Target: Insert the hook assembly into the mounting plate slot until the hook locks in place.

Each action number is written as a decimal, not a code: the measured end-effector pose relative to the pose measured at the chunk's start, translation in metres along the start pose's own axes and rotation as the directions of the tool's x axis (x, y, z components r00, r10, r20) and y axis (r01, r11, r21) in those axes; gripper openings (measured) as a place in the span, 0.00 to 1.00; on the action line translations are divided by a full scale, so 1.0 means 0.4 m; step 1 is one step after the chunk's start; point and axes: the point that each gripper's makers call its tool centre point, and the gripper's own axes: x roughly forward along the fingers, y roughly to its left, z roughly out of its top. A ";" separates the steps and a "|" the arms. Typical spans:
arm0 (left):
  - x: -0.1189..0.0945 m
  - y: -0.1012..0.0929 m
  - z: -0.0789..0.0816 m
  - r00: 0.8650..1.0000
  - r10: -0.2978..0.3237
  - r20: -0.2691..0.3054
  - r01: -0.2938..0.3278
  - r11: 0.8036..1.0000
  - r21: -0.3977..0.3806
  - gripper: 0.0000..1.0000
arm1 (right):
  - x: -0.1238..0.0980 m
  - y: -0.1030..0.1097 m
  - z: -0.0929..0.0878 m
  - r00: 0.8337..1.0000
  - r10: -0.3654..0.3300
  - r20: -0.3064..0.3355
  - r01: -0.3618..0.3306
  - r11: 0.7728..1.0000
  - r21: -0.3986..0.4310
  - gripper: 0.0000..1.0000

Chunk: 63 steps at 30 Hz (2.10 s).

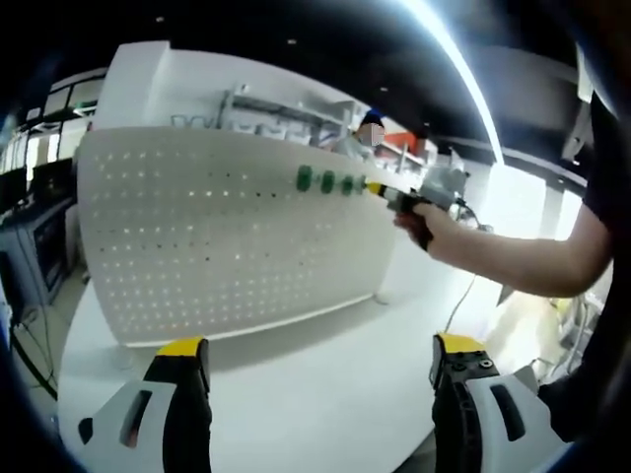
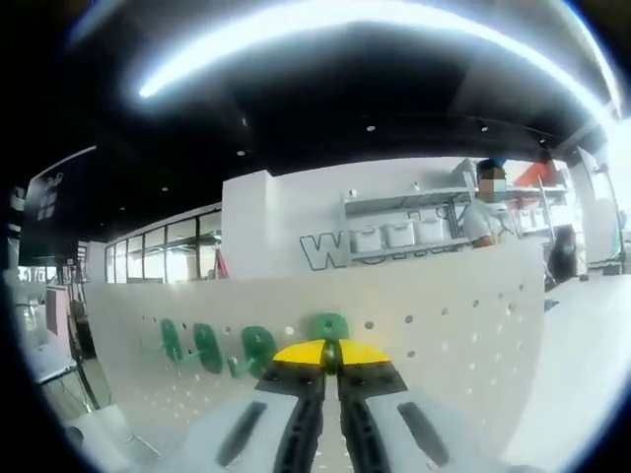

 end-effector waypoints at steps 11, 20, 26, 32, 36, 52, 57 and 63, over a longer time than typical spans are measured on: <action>-0.003 0.012 -0.004 1.000 0.011 -0.003 -0.011 1.000 -0.006 0.95 | 0.003 0.005 -0.006 1.000 -0.002 0.012 0.003 1.000 -0.025 0.00; -0.008 0.013 -0.013 1.000 0.010 -0.008 -0.010 1.000 -0.015 0.96 | 0.005 0.013 0.009 1.000 -0.016 -0.007 0.015 0.995 -0.100 0.02; -0.027 0.039 -0.021 0.998 0.053 -0.041 -0.051 0.997 0.055 0.96 | 0.002 0.021 0.014 1.000 -0.007 -0.026 0.005 0.996 -0.093 0.06; -0.043 0.036 -0.017 0.998 0.056 -0.023 -0.055 0.997 0.045 0.97 | -0.021 0.026 0.058 1.000 -0.015 -0.008 0.014 0.993 -0.115 0.08; -0.049 0.022 -0.037 0.996 0.059 -0.060 -0.053 0.994 0.099 0.99 | -0.040 0.031 0.098 1.000 -0.008 0.017 0.010 0.993 -0.120 0.12; -0.098 0.047 -0.062 0.990 0.119 -0.074 -0.112 0.990 0.091 1.00 | -0.238 0.064 0.065 0.994 0.010 -0.111 -0.017 0.998 -0.062 0.33; -0.109 0.055 -0.077 0.988 0.125 -0.093 -0.118 0.990 0.076 1.00 | -0.301 0.103 0.030 0.985 0.042 -0.166 -0.059 0.994 -0.096 0.39; -0.113 0.050 -0.067 0.989 0.120 -0.082 -0.115 0.991 0.068 1.00 | -0.386 0.143 -0.060 0.953 0.071 -0.293 -0.103 0.990 -0.098 0.45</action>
